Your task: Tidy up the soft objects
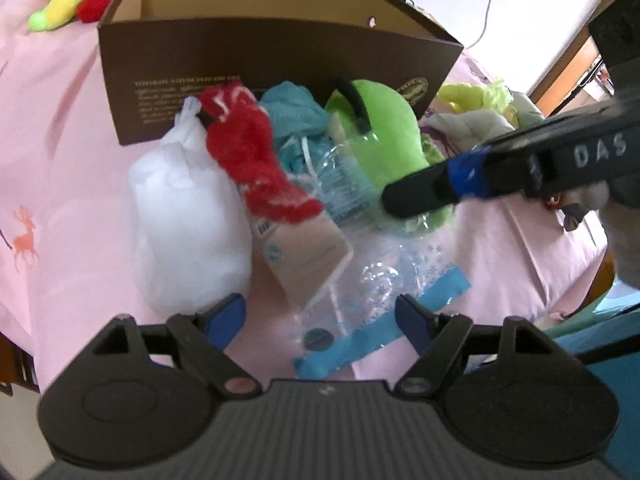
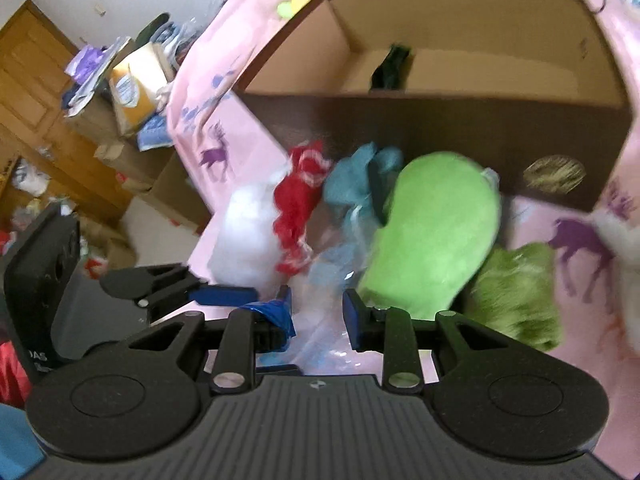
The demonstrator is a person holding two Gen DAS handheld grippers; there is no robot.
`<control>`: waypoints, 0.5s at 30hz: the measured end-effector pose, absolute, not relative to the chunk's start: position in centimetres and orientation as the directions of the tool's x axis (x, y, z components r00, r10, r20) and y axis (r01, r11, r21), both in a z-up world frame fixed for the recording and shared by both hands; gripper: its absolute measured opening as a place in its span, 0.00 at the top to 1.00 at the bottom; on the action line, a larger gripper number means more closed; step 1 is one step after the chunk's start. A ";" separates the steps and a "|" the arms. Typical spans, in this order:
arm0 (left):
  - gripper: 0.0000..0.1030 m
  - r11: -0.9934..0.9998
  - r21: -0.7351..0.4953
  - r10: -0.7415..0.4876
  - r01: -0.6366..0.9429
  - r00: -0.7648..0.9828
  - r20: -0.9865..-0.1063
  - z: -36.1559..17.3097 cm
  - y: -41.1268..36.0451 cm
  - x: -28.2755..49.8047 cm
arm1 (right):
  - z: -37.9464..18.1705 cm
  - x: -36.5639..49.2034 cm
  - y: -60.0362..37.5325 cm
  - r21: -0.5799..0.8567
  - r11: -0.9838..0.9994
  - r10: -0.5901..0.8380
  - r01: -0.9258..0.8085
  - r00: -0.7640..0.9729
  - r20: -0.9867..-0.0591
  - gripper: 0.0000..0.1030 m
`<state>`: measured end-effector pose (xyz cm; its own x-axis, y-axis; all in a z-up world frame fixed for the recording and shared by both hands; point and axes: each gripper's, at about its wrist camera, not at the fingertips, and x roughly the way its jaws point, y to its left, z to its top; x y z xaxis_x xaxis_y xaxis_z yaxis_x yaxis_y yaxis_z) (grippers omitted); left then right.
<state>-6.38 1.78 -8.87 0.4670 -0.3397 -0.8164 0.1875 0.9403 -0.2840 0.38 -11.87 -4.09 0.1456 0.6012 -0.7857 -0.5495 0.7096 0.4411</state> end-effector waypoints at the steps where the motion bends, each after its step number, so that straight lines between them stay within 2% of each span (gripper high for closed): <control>1: 0.25 0.938 -0.290 -0.345 0.188 0.466 -0.815 -9.0 1.8 -6.3 | -3.9 0.5 -12.1 0.431 0.722 0.592 -0.541 0.162 -0.789 0.90; 6: 0.25 0.930 -0.305 -0.366 0.202 0.453 -0.813 -10.2 1.3 -5.5 | -4.8 1.0 -12.5 0.434 0.746 0.572 -0.505 0.153 -0.806 0.91; 10: 0.25 0.928 -0.298 -0.371 0.224 0.464 -0.804 -10.3 0.6 -5.1 | -4.7 0.4 -11.8 0.406 0.739 0.563 -0.538 0.161 -0.811 0.88; 13: 0.30 0.927 -0.295 -0.373 0.234 0.474 -0.797 -10.3 0.5 -5.2 | -4.7 0.7 -12.3 0.429 0.745 0.571 -0.511 0.156 -0.806 0.88; 15: 0.40 0.927 -0.292 -0.372 0.235 0.481 -0.794 -10.2 0.5 -5.3 | -4.7 0.8 -12.7 0.448 0.750 0.579 -0.487 0.155 -0.800 0.88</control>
<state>-5.29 0.47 -10.24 0.4810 -0.3719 -0.7939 0.2349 0.9271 -0.2921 0.75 -12.70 -4.69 0.1549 0.5792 -0.8004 -0.4867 0.7497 0.4483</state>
